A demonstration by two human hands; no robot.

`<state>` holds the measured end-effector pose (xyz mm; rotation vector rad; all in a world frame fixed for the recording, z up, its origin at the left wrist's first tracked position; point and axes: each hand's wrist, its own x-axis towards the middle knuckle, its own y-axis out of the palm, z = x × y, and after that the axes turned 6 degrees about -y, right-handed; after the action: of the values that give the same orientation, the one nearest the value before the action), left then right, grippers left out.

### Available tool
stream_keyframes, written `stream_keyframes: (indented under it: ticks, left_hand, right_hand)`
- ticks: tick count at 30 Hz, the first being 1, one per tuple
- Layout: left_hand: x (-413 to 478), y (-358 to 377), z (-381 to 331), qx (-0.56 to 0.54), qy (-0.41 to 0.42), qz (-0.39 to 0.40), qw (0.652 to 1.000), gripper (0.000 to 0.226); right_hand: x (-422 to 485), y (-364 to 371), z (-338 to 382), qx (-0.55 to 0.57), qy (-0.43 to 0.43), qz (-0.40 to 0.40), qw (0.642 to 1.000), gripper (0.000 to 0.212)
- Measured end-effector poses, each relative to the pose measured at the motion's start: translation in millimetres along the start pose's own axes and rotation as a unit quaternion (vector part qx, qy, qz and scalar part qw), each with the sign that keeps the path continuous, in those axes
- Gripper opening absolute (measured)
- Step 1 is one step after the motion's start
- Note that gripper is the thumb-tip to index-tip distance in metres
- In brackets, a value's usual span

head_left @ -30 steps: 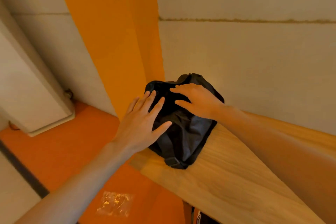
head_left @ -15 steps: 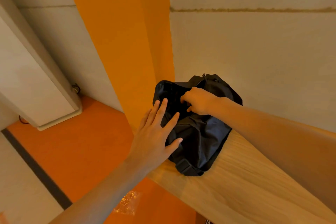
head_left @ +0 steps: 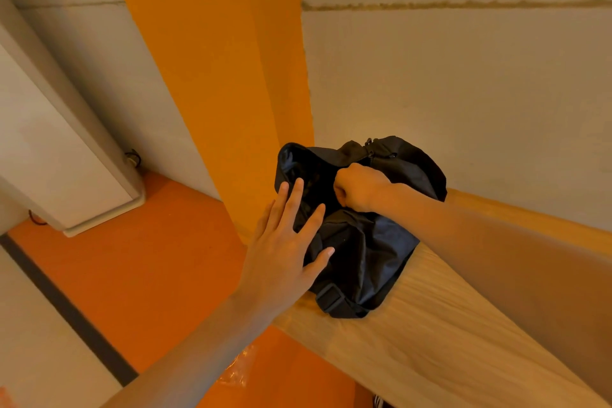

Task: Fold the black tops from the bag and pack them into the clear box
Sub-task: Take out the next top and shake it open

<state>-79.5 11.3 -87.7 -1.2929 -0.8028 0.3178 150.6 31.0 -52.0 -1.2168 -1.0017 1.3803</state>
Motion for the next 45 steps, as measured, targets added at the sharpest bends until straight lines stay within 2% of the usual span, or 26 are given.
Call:
stream_keyframes:
  ticks: [4, 7, 10, 12, 15, 18, 20, 22, 24, 26, 28, 31, 35, 39, 42, 45]
  left_hand:
    - [1.5, -6.9, 0.2, -0.027, -0.001, 0.014, 1.000, 0.071]
    - [5.7, -19.0, 0.2, -0.112, 0.004, 0.003, 0.994, 0.073]
    - [22.0, -29.4, -4.0, -0.231, 0.003, -0.046, 0.972, 0.060]
    - [45.2, -36.2, -10.1, -0.275, -0.030, -0.068, 0.958, 0.049]
    - [83.2, -43.8, -18.7, -0.269, -0.062, 0.009, 0.961, 0.042]
    - [110.1, -41.8, -27.6, -0.138, -0.051, 0.134, 0.980, 0.049]
    - [121.0, -35.0, -36.0, -0.052, -0.043, 0.199, 0.978, 0.053]
    - [129.2, -27.2, -41.2, -0.038, -0.036, 0.244, 0.968, 0.054]
    - [137.5, -20.9, -42.4, -0.072, -0.033, 0.273, 0.959, 0.038]
    - [141.7, -14.7, -38.3, -0.107, -0.059, 0.252, 0.960, 0.012]
    - [139.9, -12.2, -34.0, -0.180, -0.096, 0.189, 0.961, 0.021]
    - [132.1, -25.2, -34.7, -0.305, -0.112, 0.051, 0.944, 0.014]
    - [128.7, -57.7, -33.7, -0.444, -0.129, -0.032, 0.886, 0.011]
    - [134.8, -90.7, -29.5, -0.527, -0.121, -0.076, 0.837, 0.008]
    - [145.1, -109.1, -28.0, -0.576, -0.103, -0.097, 0.805, 0.007]
    - [157.3, -120.5, -31.6, -0.592, -0.117, -0.096, 0.792, 0.013]
  right_hand:
    - [-4.6, -4.6, -6.6, 0.060, -0.026, -0.077, 0.995, 0.021]
    - [-21.4, -17.3, -9.9, 0.135, -0.084, -0.169, 0.973, 0.011]
    - [-46.6, -38.9, -8.2, 0.236, -0.122, -0.222, 0.938, 0.008]
    - [-59.2, -56.9, -7.8, 0.292, -0.116, -0.265, 0.912, 0.006]
    - [-64.8, -80.3, -11.0, 0.316, -0.089, -0.312, 0.891, 0.006]
    - [-62.8, -83.4, -20.1, 0.257, -0.054, -0.264, 0.928, 0.008]
    - [-62.1, -73.0, -26.8, 0.219, -0.041, -0.224, 0.949, 0.009]
    - [-62.4, -60.6, -31.0, 0.201, -0.038, -0.206, 0.957, 0.012]
    - [-64.3, -51.0, -35.2, 0.195, -0.033, -0.212, 0.957, 0.014]
    - [-67.5, -46.3, -38.3, 0.196, -0.030, -0.225, 0.954, 0.015]
    - [-70.5, -45.1, -40.9, 0.198, -0.032, -0.235, 0.951, 0.015]
    - [-73.9, -48.0, -42.7, 0.200, -0.037, -0.251, 0.946, 0.016]
    - [-71.5, -61.1, -40.8, 0.203, -0.056, -0.240, 0.948, 0.027]
    - [-70.5, -72.6, -39.8, 0.230, -0.059, -0.226, 0.945, 0.005]
    - [-72.3, -87.2, -36.8, 0.266, -0.036, -0.303, 0.915, 0.009]
    - [-83.4, -113.1, -34.4, 0.328, -0.012, -0.397, 0.857, 0.012]
